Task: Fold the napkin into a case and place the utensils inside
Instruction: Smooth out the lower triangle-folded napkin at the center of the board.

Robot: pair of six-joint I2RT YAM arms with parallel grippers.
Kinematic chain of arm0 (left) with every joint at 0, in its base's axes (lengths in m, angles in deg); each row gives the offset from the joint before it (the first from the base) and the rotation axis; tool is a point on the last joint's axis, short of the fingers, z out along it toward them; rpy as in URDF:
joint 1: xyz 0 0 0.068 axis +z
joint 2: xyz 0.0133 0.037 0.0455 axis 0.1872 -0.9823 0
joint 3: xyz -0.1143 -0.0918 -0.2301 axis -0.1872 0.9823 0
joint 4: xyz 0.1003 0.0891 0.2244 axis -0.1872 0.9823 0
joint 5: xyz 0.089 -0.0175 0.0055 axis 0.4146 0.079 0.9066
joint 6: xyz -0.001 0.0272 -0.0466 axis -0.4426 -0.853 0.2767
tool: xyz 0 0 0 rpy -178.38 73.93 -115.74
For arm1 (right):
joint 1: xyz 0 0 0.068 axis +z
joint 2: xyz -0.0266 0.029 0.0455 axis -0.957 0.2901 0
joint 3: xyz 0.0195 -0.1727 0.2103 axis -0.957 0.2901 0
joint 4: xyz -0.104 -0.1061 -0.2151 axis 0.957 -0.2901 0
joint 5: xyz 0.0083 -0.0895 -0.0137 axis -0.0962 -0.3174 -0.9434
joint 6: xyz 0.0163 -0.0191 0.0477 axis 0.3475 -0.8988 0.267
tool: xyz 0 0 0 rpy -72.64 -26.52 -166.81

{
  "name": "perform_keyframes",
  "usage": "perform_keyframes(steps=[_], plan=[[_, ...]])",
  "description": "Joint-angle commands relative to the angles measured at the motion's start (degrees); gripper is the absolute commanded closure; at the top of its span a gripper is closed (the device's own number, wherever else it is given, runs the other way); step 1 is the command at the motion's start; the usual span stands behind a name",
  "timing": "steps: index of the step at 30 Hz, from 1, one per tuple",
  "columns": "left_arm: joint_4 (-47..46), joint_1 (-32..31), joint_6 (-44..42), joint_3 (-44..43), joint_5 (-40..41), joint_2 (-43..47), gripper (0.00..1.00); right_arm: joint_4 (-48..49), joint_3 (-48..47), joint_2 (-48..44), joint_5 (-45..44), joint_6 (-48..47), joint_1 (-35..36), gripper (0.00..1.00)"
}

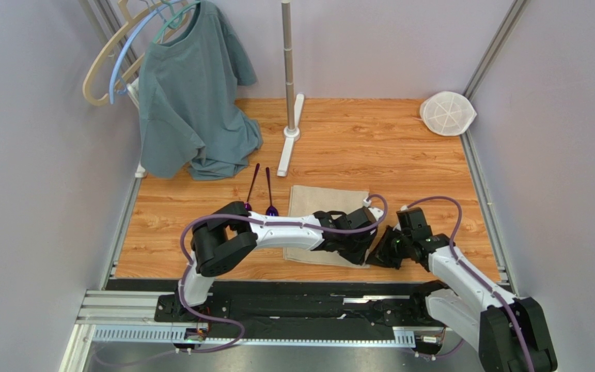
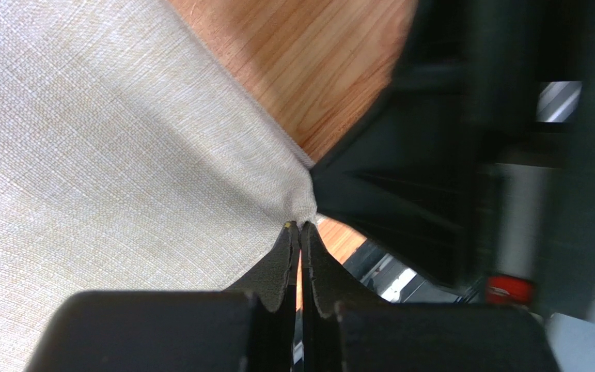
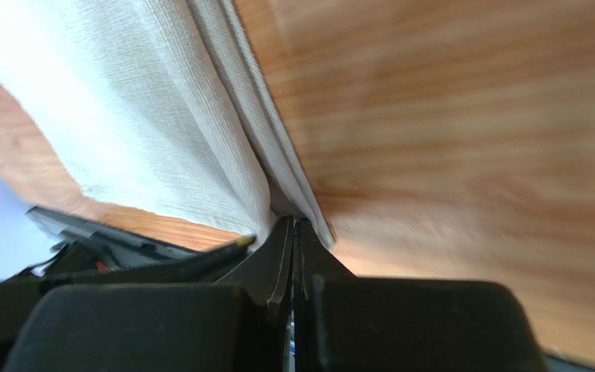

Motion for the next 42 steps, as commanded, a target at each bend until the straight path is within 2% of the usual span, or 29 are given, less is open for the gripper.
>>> perform_keyframes(steps=[1,4,5,6,8,11,12,15,19,23,29,36,39,40,42], plan=[[-3.06,0.45,0.39,-0.08,-0.86,1.22,0.93,-14.89,-6.93,-5.65,-11.86,-0.65,0.40,1.00],[-3.59,0.45,0.12,1.76,-0.86,3.86,0.81,-19.74,-10.27,-8.11,-14.87,-1.08,0.40,1.00],[-3.77,0.36,0.03,2.38,-1.04,5.43,0.73,-20.63,-11.06,-8.38,-15.32,-1.18,0.40,1.00],[-3.85,0.45,0.03,3.43,-1.13,6.31,0.69,-21.34,-11.68,-8.73,-15.76,-1.70,0.32,1.00],[-3.59,0.62,-0.32,4.23,-1.56,8.94,0.64,-21.87,-12.91,-8.73,-16.03,-2.66,0.40,1.00],[-3.41,1.41,0.12,5.98,-2.44,12.89,0.62,-16.79,-12.13,-7.68,-9.19,-5.13,0.40,1.00],[-4.37,1.85,0.47,7.64,-3.14,13.78,0.62,-15.21,-11.78,-5.68,-5.60,-5.39,0.66,1.00],[-6.05,4.13,2.05,10.98,-4.64,16.86,0.73,-10.45,-11.68,-2.68,-2.94,-5.48,3.38,1.00],[-6.05,7.82,2.32,13.89,-5.08,17.75,0.85,-6.85,-12.21,0.49,-4.24,-4.25,7.25,1.00],[-7.11,11.86,2.41,16.97,-5.88,18.45,0.88,-6.66,-10.11,2.68,-6.79,-2.59,7.52,1.00],[-7.99,17.57,1.88,22.59,-5.79,23.01,0.86,-3.41,-2.11,4.97,-13.55,1.98,7.26,1.00],[-6.14,20.66,0.65,23.57,-4.73,25.66,0.84,-8.15,-7.19,8.84,-28.49,5.59,2.52,1.00],[-5.00,21.80,0.04,21.12,-3.15,25.75,0.80,-10.00,-11.76,8.76,-31.22,1.04,1.63,1.00],[-4.91,22.76,-0.58,20.15,-2.89,25.49,0.75,-10.09,-13.34,9.02,-30.62,-3.50,1.72,1.00],[-4.03,24.26,-1.02,16.21,-4.02,22.33,0.76,-9.05,-17.12,9.11,-25.20,-8.36,1.63,0.99]])
